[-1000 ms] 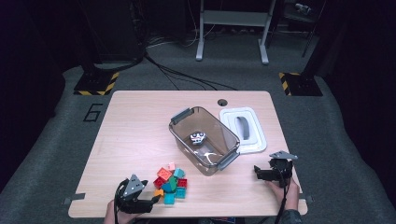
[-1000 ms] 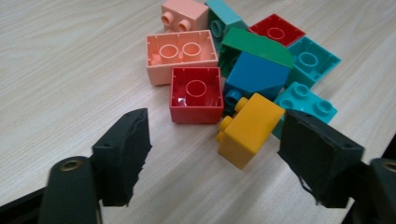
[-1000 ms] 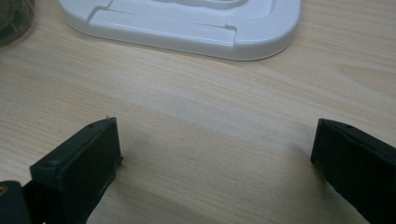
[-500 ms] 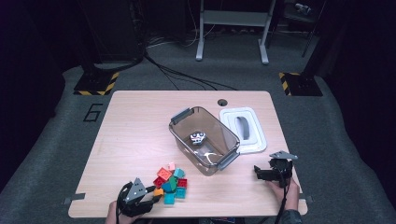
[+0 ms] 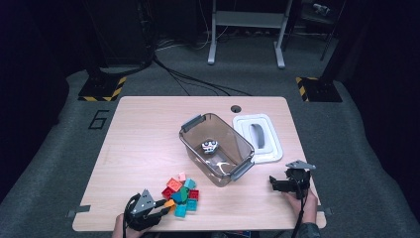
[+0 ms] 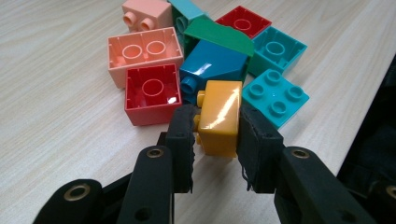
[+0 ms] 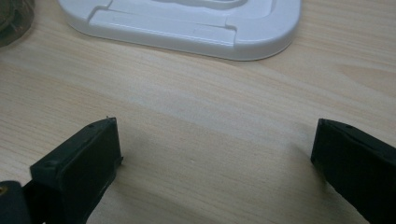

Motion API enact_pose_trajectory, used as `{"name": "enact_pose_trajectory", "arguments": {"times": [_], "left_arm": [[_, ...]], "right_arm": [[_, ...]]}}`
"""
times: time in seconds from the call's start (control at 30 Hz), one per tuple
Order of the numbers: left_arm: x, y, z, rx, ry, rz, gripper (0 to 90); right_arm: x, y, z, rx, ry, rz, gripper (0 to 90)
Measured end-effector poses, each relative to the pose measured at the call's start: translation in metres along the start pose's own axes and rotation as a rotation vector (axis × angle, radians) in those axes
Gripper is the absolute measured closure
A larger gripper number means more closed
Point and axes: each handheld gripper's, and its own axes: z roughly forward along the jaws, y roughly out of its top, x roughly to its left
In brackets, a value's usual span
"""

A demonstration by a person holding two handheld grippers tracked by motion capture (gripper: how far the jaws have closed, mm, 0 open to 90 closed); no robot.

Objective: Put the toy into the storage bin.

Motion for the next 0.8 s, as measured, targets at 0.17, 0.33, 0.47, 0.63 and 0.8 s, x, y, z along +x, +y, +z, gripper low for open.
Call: {"name": "enact_pose_trajectory", "arguments": {"times": [0.17, 0.33, 0.47, 0.63, 0.8], "left_arm": [[0.002, 0.003, -0.005, -0.012, -0.006, -0.001, 67.7], [0.008, 0.008, -0.012, -0.021, -0.005, -0.022, 67.7], [0.016, 0.012, -0.016, -0.030, 0.009, -0.035, 67.7], [0.027, 0.020, -0.020, -0.031, 0.018, -0.053, 67.7], [0.039, 0.029, -0.024, -0.035, 0.040, -0.063, 67.7]], "right_arm": [[0.000, 0.000, 0.000, 0.000, 0.000, 0.000, 0.9], [0.000, 0.000, 0.000, -0.001, 0.002, -0.003, 0.9], [0.001, 0.001, 0.001, -0.003, 0.021, -0.013, 0.9], [0.003, 0.000, 0.000, 0.002, 0.032, -0.021, 0.8], [0.003, 0.000, 0.000, -0.003, 0.024, -0.024, 0.3]]}}
